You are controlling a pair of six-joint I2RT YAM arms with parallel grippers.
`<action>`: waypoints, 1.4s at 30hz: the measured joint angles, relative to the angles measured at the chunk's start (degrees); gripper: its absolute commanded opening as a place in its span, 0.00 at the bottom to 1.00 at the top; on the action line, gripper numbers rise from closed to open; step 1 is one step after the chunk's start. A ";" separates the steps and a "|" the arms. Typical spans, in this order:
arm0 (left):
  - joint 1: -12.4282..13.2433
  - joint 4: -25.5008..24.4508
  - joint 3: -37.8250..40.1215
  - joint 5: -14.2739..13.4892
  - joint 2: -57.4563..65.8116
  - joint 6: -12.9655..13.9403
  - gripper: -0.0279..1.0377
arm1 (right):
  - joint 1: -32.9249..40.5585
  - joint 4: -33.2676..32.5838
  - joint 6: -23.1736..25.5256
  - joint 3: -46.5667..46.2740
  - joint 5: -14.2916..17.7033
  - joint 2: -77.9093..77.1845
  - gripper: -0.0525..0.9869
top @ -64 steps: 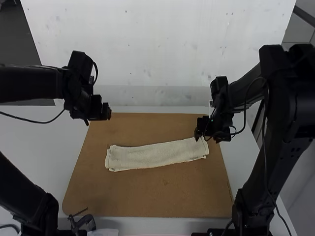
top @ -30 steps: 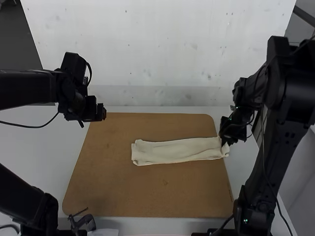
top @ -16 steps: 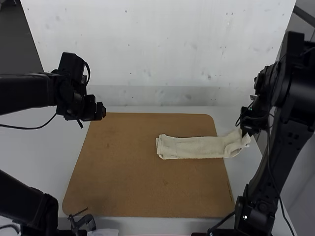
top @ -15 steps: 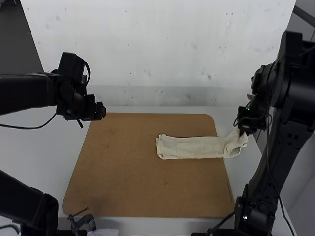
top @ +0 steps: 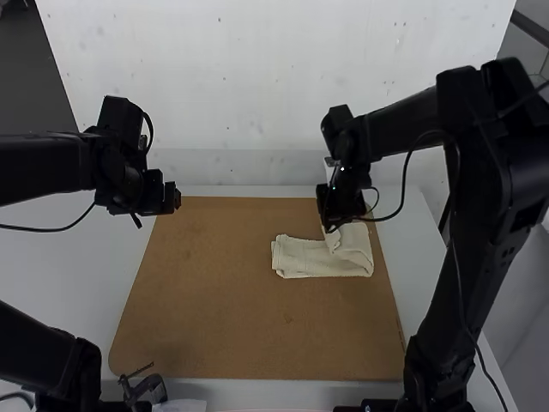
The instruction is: Fold the towel.
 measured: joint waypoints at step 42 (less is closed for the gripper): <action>-0.07 2.71 -1.70 0.02 0.00 0.26 0.97 | 10.45 -3.82 9.81 10.99 4.11 1.40 0.07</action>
